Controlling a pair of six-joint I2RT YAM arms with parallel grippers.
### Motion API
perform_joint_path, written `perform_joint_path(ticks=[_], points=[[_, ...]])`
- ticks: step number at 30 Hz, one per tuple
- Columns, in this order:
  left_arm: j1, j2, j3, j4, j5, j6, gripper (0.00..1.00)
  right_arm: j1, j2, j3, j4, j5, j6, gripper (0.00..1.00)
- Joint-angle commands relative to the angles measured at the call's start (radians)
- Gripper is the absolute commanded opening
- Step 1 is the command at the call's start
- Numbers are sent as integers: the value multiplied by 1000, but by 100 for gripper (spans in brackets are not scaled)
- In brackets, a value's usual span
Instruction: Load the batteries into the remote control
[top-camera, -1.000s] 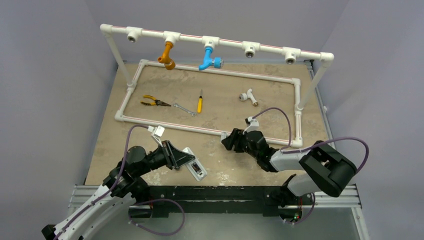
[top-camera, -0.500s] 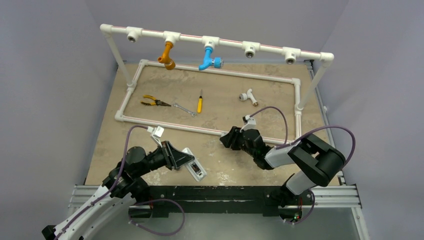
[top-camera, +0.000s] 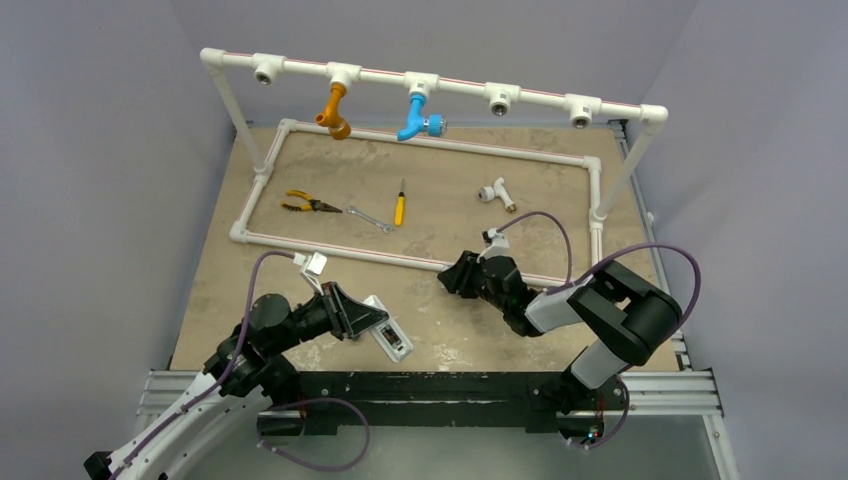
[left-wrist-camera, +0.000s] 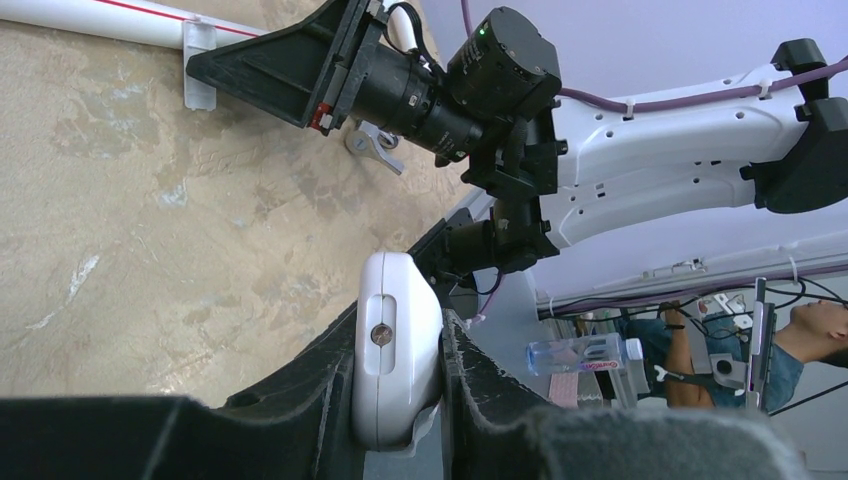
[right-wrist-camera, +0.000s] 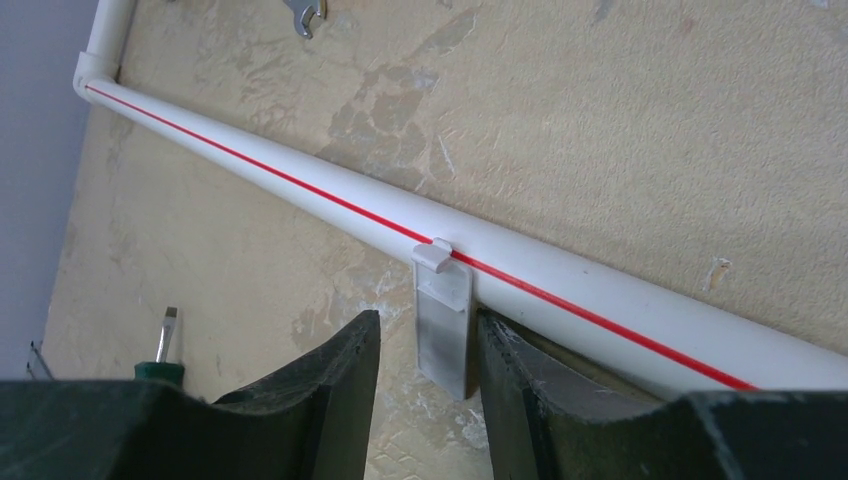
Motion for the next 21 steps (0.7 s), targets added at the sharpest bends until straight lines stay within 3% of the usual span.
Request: perform_joint_path(ticks=[1, 21], points=[[5, -10, 35, 22, -6, 9, 0, 0, 45, -3, -103, 0, -1, 40], [5, -10, 44, 19, -3, 15, 0, 0, -38, 12, -132, -49, -119, 5]])
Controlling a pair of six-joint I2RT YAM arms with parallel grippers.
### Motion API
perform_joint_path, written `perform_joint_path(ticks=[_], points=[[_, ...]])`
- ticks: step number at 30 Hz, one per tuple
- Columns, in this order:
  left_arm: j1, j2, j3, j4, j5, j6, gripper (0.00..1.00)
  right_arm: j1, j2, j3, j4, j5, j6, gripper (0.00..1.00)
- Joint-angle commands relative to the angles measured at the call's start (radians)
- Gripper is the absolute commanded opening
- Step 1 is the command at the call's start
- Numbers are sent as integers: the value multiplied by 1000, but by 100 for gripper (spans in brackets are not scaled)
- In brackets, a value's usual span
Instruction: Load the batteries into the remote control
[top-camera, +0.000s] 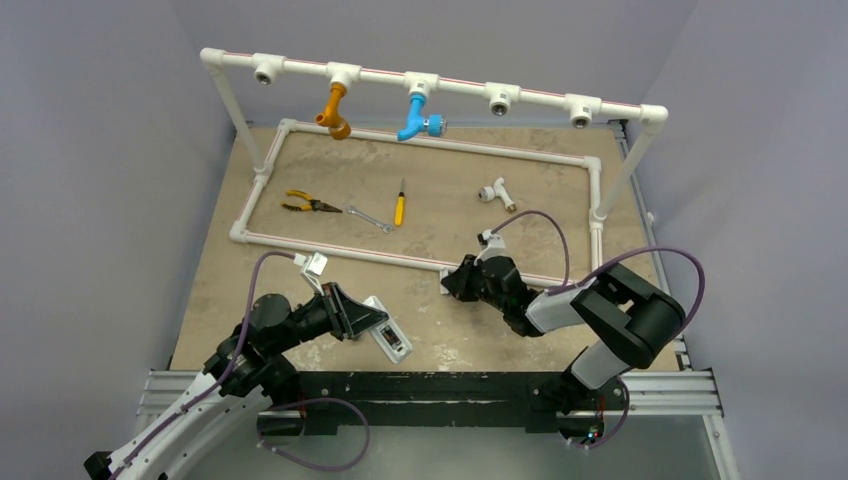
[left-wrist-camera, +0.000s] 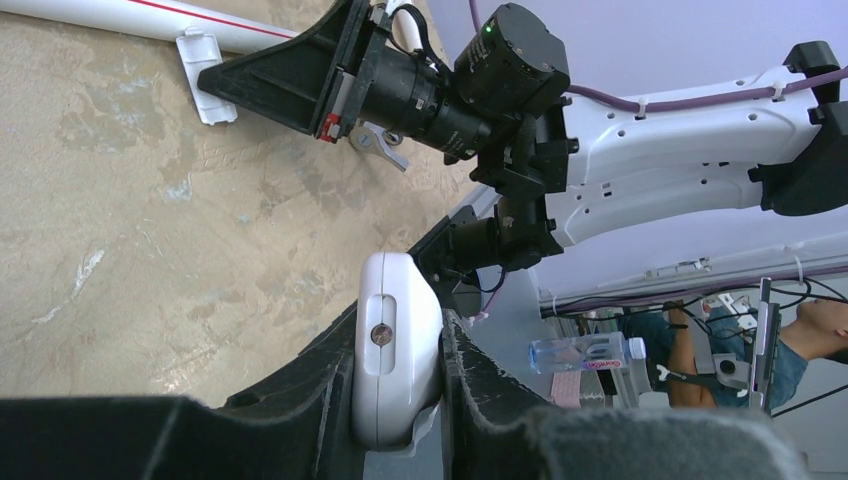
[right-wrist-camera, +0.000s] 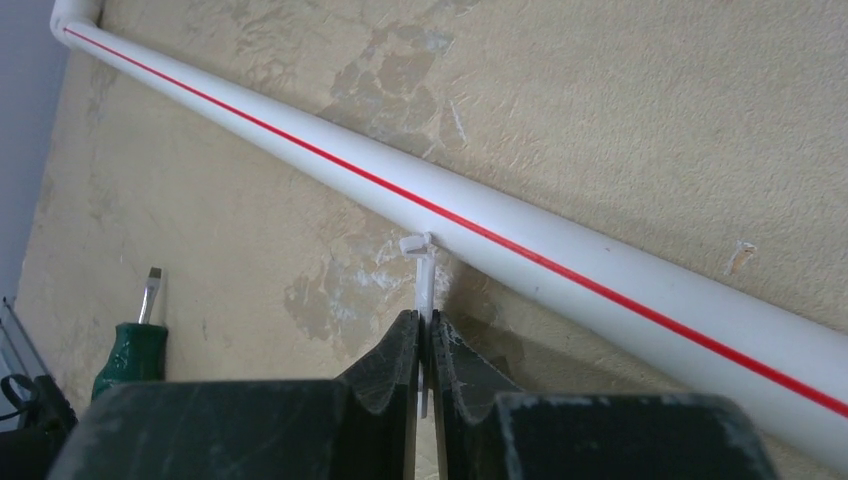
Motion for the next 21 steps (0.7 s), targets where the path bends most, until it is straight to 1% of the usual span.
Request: perform_joint_path(ticks=[1, 5, 7, 9, 11, 13, 16, 18, 21], points=[[5, -9, 45, 32, -2, 13, 0, -2, -47, 7, -102, -24, -82, 4], [5, -12, 45, 30, -1, 12, 0, -1, -102, 16, -129, -48, -130, 1], [5, -15, 45, 30, -2, 11, 0, -2, -138, 32, -184, -81, -161, 0], [5, -18, 44, 29, -2, 12, 0, 0, -186, 64, -284, -102, -203, 0], [5, -20, 44, 26, -3, 12, 0, 10, -232, 108, -425, -100, -253, 0], [4, -23, 45, 21, -6, 15, 0, 40, -284, 159, -595, -48, -299, 0], [5, -29, 44, 9, -15, 17, 0, 157, -347, 228, -875, 171, -337, 0], [5, -30, 43, 8, -19, 18, 0, 202, -360, 258, -987, 238, -323, 0], [5, -24, 46, 8, -20, 23, 0, 281, -358, 274, -1083, 330, -276, 0]])
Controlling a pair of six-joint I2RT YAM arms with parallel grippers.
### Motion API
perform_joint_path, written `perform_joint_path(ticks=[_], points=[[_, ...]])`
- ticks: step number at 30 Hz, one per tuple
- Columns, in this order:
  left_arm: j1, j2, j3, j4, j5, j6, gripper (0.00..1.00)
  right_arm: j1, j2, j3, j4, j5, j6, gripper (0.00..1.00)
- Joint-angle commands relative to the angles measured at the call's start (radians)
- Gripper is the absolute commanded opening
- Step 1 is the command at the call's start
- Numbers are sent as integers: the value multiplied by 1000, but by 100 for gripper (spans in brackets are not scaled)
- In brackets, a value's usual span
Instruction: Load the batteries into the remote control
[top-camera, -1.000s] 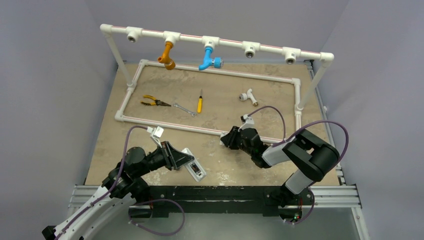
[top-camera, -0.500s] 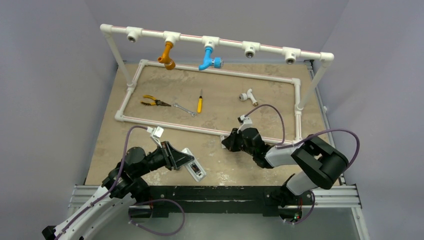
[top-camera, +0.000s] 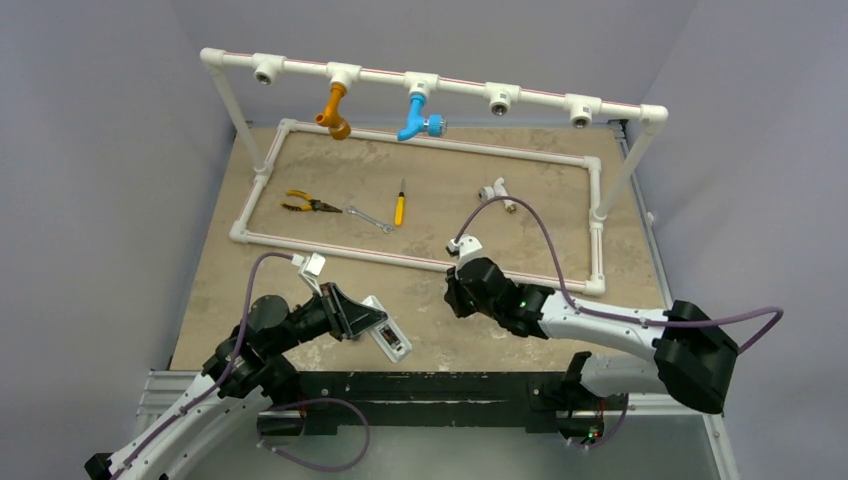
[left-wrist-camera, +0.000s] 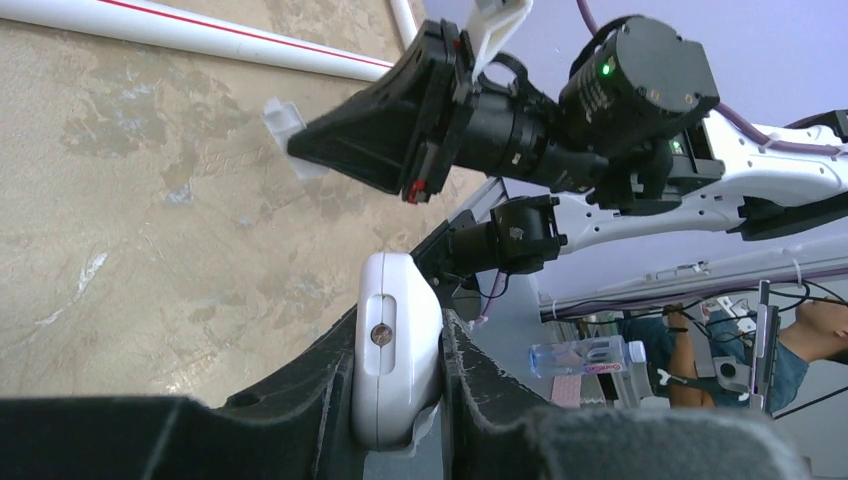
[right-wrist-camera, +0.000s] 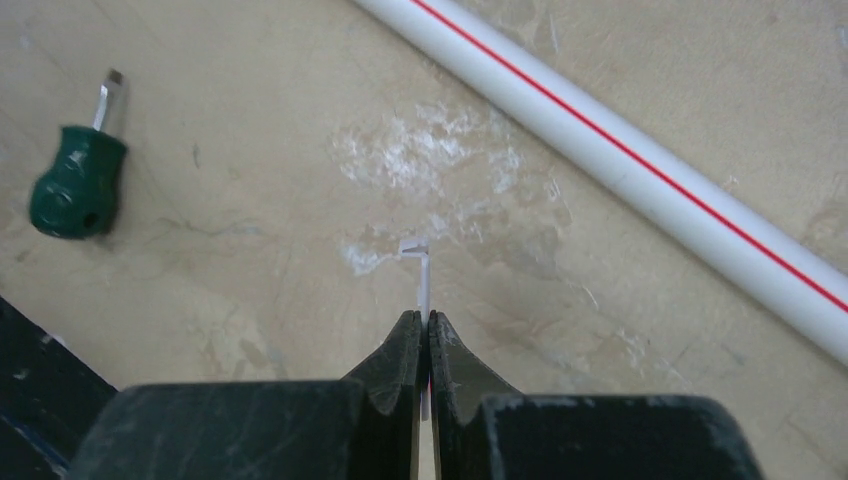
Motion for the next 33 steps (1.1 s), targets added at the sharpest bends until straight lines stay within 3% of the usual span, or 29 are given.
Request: perform_joint_path(ticks=[1, 11, 15, 17, 25, 33], points=[[5, -1, 49, 13, -11, 24, 0, 102, 0, 44, -314, 219, 22, 0], [5, 8, 74, -19, -18, 48, 0, 320, 223, 165, -510, 466, 158, 1], [5, 4, 74, -28, -25, 48, 0, 366, 289, 199, -516, 487, 172, 10], [5, -1, 74, -33, -27, 47, 0, 385, 304, 204, -497, 477, 172, 20], [5, 1, 73, -37, -30, 50, 0, 413, 257, 174, -414, 428, 187, 41], [5, -4, 74, -30, -28, 49, 0, 411, 98, 87, -352, 386, 238, 50]])
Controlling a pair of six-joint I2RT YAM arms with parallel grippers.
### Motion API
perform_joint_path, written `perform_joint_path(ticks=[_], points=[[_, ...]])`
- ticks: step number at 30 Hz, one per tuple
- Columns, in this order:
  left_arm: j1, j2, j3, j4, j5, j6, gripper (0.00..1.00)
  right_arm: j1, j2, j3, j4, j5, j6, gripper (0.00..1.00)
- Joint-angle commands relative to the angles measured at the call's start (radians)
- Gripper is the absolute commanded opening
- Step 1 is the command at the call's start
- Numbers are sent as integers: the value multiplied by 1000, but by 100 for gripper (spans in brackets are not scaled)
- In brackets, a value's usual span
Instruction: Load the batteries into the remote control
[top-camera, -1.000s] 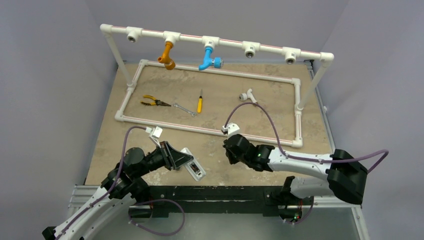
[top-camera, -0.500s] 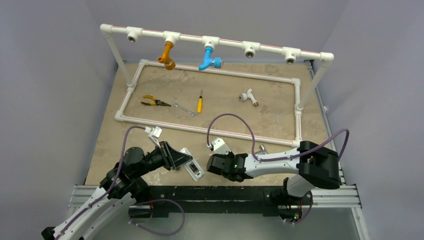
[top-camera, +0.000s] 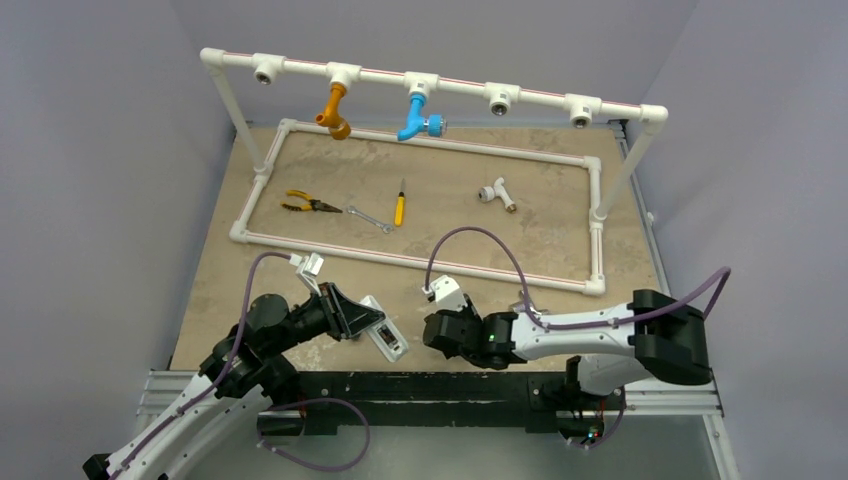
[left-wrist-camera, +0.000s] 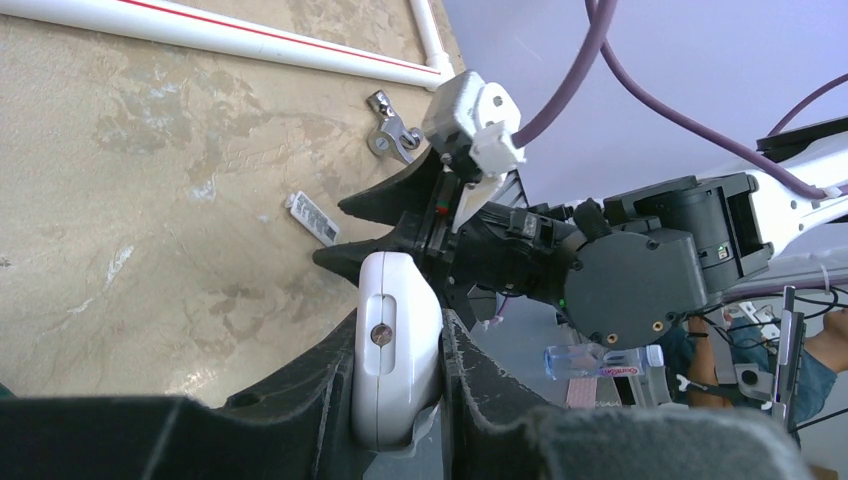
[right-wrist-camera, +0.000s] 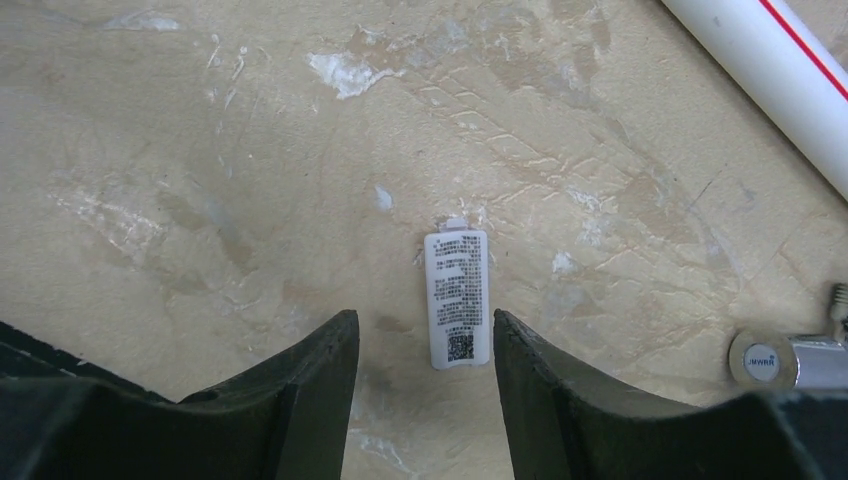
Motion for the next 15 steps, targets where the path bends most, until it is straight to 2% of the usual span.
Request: perform_joint_path(ticks=[1, 3, 4, 10, 15], points=[[5, -9, 49, 30, -5, 21, 0, 6, -109, -60, 54, -11, 78, 50], [5, -7, 51, 31, -4, 22, 0, 6, -160, -91, 58, -15, 112, 46], [5, -5, 52, 30, -4, 23, 0, 6, -188, -109, 71, -23, 122, 41], [5, -1, 48, 38, 2, 22, 0, 5, -303, -228, 227, -126, 158, 0], [5, 8, 46, 56, 6, 17, 0, 5, -301, -267, 267, -127, 190, 0]])
